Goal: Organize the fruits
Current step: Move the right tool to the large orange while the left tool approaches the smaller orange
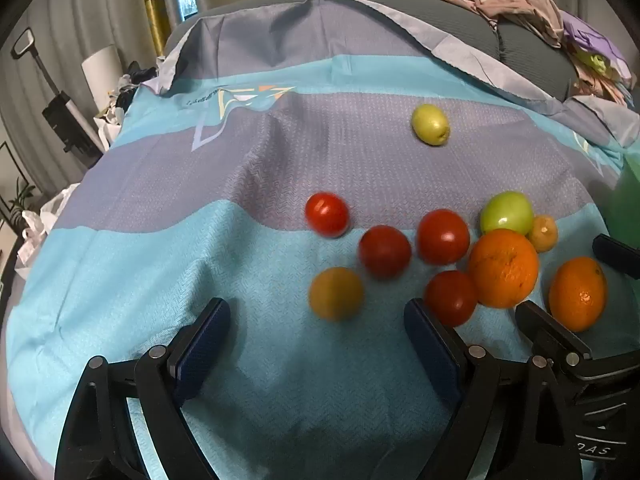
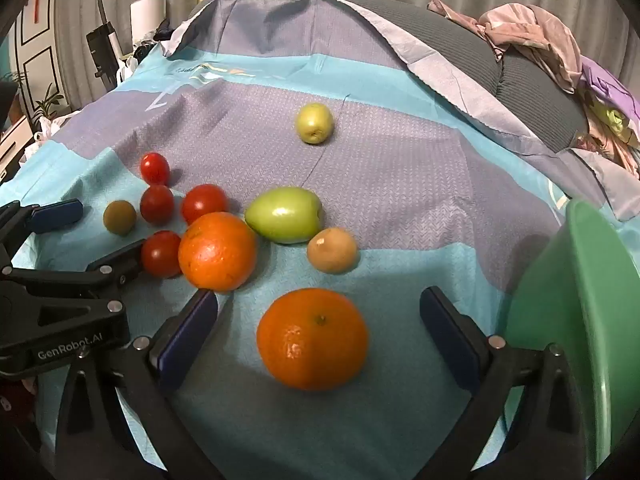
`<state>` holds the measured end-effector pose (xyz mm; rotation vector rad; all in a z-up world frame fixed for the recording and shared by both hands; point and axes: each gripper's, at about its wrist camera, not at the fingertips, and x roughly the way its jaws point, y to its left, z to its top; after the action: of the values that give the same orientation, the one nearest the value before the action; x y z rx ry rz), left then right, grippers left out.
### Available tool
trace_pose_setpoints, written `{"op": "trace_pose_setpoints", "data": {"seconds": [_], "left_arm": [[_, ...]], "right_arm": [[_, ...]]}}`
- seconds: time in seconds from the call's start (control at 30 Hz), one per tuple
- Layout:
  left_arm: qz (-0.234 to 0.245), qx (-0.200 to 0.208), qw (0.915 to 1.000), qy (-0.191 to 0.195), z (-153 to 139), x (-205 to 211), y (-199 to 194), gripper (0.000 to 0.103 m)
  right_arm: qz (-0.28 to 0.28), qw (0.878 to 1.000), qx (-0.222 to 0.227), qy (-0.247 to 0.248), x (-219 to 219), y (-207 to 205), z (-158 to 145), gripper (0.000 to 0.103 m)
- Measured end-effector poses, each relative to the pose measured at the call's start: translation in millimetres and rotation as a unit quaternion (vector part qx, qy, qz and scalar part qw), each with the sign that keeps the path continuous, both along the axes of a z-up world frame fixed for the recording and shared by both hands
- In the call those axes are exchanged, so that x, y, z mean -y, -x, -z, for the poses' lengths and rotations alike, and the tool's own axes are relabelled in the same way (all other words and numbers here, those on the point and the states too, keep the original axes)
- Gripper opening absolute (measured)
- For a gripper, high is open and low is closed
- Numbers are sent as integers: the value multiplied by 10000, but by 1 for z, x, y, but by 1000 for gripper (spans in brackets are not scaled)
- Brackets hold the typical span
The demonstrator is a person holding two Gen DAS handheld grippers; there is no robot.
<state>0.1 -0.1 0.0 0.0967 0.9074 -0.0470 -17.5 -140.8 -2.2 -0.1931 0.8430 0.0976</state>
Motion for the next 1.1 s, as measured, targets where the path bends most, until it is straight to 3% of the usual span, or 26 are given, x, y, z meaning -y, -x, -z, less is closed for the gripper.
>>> {"op": "trace_pose_setpoints", "data": {"seconds": [0.67, 0.87, 1.1], "left_arm": [[-21, -106, 9999, 12, -1, 1, 0, 89], [0, 226, 9996, 160, -22, -1, 12, 89], [58, 284, 9985, 473, -37, -9, 13, 89]], "right_arm": [[-95, 9999, -130, 8, -1, -3, -1, 101], [-242, 9984, -65, -512, 6, 7, -20, 101], [-225, 9944, 82, -1028, 14, 20, -42, 99]]}}
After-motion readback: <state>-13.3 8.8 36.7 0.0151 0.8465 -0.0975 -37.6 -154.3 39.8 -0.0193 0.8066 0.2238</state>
